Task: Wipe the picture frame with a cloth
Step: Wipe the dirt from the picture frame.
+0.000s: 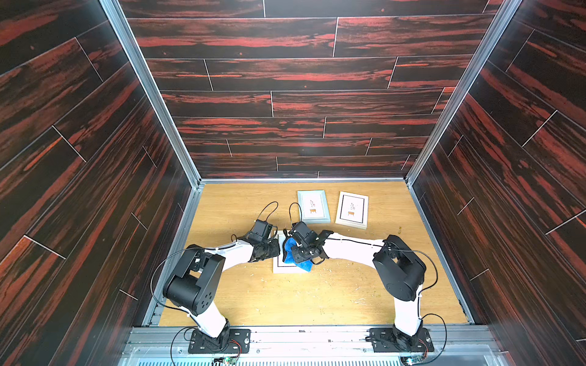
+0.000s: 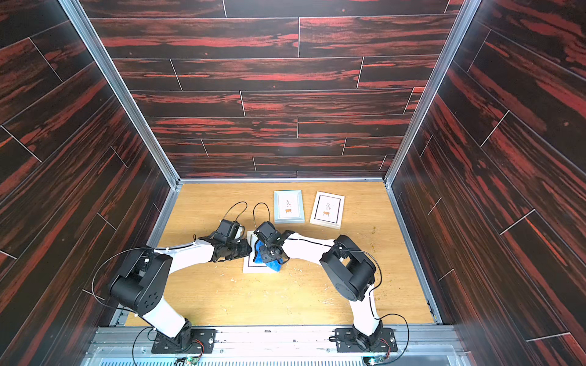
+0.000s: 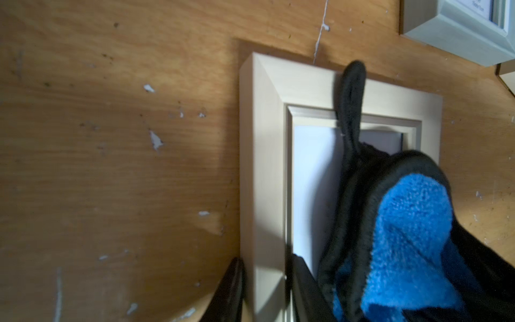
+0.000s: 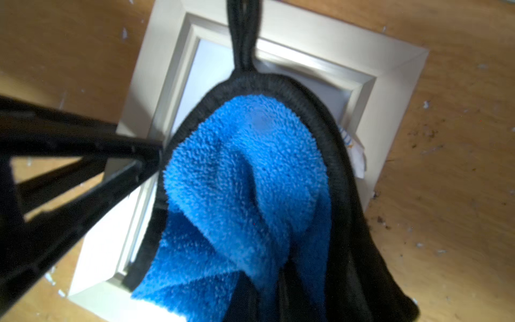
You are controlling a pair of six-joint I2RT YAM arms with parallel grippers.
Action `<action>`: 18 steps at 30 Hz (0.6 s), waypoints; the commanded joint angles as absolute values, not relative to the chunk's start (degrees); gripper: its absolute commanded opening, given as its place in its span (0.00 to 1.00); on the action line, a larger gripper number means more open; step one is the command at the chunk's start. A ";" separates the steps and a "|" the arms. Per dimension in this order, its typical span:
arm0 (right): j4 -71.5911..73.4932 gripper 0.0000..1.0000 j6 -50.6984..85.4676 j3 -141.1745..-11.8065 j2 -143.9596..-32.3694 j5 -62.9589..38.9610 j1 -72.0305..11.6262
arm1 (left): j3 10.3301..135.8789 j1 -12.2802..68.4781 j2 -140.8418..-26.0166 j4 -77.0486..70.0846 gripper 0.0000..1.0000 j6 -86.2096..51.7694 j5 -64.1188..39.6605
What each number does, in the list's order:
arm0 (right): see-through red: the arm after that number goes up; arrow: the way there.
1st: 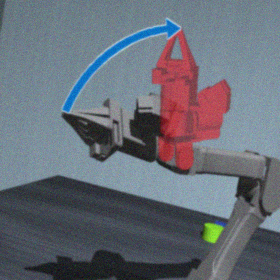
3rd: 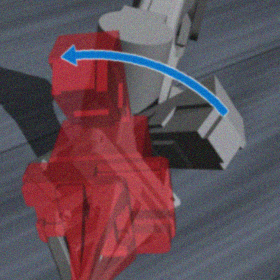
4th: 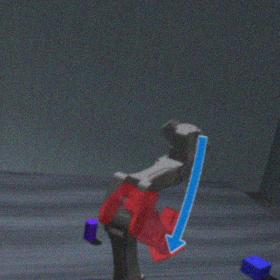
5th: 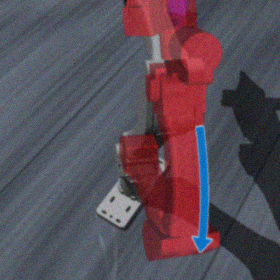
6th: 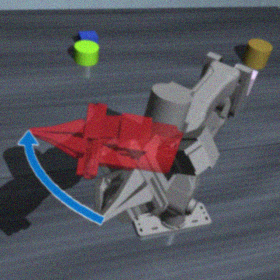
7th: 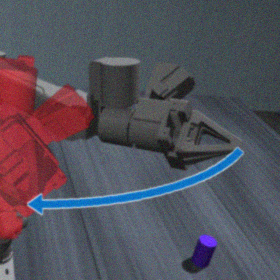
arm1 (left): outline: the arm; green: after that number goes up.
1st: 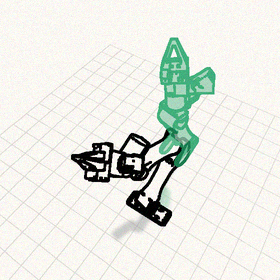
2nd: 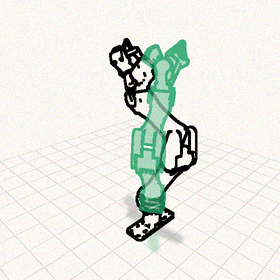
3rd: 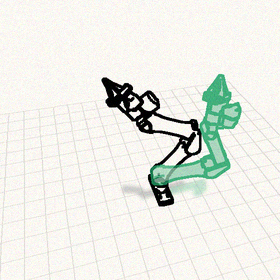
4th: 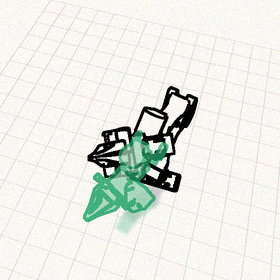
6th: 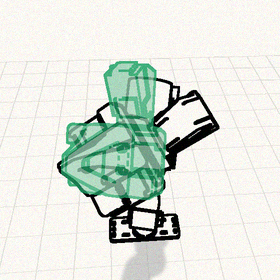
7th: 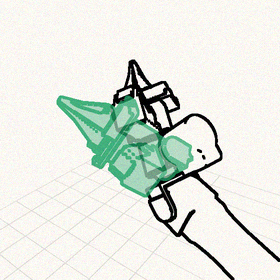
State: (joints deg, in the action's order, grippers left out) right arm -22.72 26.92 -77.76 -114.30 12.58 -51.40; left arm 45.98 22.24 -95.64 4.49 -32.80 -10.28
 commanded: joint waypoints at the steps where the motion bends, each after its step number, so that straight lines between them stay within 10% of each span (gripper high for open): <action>1: -26.29 0.00 26.04 -83.01 -119.87 16.60 -46.97 | 44.27 22.50 -97.91 12.98 0.27 -32.79 -9.94; 18: -21.34 0.00 29.69 -66.30 -108.84 13.67 -50.72 | 43.93 22.99 -98.53 9.84 0.26 -35.97 -11.43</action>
